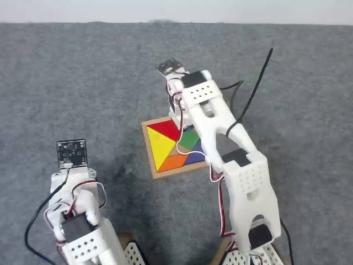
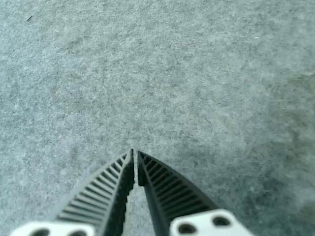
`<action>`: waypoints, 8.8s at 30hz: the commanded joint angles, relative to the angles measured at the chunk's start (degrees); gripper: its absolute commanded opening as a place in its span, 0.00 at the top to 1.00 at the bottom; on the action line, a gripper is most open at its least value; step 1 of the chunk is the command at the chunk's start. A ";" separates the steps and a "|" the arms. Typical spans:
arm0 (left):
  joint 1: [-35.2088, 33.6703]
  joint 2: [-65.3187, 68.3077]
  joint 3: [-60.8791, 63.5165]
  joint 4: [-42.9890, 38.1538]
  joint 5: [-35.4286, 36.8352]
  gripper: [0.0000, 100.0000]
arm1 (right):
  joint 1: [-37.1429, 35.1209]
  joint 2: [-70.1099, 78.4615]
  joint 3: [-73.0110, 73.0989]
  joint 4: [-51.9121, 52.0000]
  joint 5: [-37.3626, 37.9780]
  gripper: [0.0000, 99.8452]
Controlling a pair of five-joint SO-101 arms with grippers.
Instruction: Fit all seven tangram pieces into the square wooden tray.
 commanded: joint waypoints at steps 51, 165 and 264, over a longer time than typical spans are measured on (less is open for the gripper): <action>0.00 -0.88 -0.48 0.18 -0.62 0.98 | -1.54 0.75 -0.53 -14.55 2.55 0.99; 0.00 -0.88 -0.48 0.18 -0.62 0.98 | 7.16 -27.56 44.04 -40.75 5.45 0.99; 0.00 -0.88 -0.48 0.18 -0.62 0.98 | 4.53 -27.56 48.53 -35.91 5.19 0.99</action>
